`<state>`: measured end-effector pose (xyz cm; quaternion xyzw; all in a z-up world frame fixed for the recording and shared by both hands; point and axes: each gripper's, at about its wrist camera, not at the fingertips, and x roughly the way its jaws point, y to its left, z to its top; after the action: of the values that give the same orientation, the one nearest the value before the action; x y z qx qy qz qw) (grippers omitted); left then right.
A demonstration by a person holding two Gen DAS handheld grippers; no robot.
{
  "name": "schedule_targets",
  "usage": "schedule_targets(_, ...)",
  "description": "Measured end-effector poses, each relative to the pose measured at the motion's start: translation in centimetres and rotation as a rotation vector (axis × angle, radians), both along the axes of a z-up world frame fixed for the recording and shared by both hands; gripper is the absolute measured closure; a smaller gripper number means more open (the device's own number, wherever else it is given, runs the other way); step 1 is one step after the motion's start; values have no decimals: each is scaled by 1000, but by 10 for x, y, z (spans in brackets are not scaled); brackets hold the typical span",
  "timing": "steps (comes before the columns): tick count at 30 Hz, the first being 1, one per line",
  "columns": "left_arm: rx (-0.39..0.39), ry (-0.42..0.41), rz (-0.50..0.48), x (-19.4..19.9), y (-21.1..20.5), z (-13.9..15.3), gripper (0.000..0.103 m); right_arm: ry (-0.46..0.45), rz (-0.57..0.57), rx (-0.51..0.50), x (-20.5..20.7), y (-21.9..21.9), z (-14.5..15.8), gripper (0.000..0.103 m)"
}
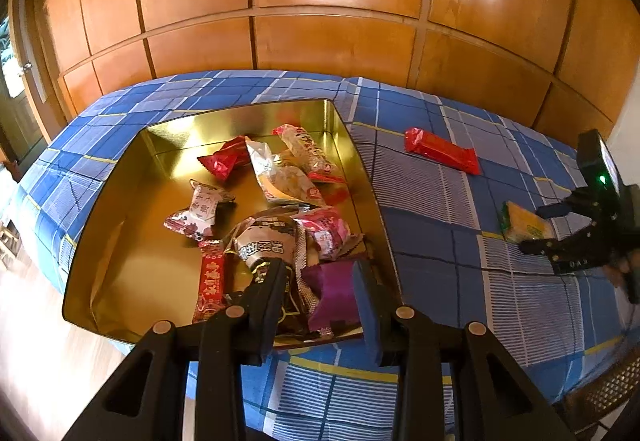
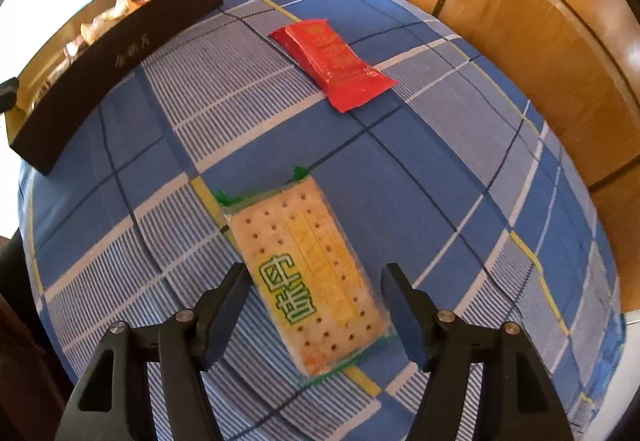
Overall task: Organize snacks
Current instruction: 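Grasp the red printed cake pack with the left gripper while the right grasps the WEIDAN cracker pack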
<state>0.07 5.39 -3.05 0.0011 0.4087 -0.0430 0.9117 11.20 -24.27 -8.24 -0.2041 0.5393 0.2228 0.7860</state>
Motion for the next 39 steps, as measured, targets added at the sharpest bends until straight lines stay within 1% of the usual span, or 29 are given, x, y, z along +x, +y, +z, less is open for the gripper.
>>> schedule_targets(1,-1,1,-9,1,-2,1,68,7,-6,24,1,-3,0,51)
schedule_targets(2,-3,3,-15,1,-4,1,68,5,-16,41,2,-4,1,56)
schedule_targets(5,-10,9,-40,4,-10,4,68,-3,-52,41,0,-14,2,56)
schedule_targets(8,-26,18,-72,10,-21,8,67,13,-127,56,1,-34,1,56)
schedule_targets(10,-43,31,-97,17,-32,11,67,23,-162,57,1,-45,0,56)
schedule_targets(12,-71,48,-125,25,-43,14,67,32,-183,79,0,-54,-1,55)
schedule_targets(15,-123,87,-167,43,-63,18,67,32,-201,110,2,-61,-1,55)
schedule_targets(17,-144,117,-189,57,-80,19,67,30,-199,121,2,-62,-1,54)
schedule_targets(19,-149,135,-217,71,-98,18,64,29,-197,138,3,-65,-2,54)
schedule_targets(20,-148,145,-215,79,-105,17,63,31,-198,149,3,-67,-1,53)
schedule_targets(21,-155,157,-222,86,-112,16,59,37,-199,160,5,-69,-1,53)
schedule_targets(22,-160,172,-230,96,-119,14,58,42,-198,165,4,-69,-1,51)
schedule_targets(25,-172,214,-228,121,-136,5,57,56,-186,168,4,-69,2,43)
schedule_targets(29,-180,267,-190,159,-153,-10,57,59,-162,135,6,-60,3,43)
schedule_targets(32,-209,315,-134,185,-157,-24,57,63,-151,123,2,-53,5,43)
schedule_targets(33,-215,325,-116,194,-158,-28,57,64,-150,121,9,-49,4,43)
schedule_targets(39,-232,370,-32,235,-164,-51,54,65,-136,118,9,-40,8,43)
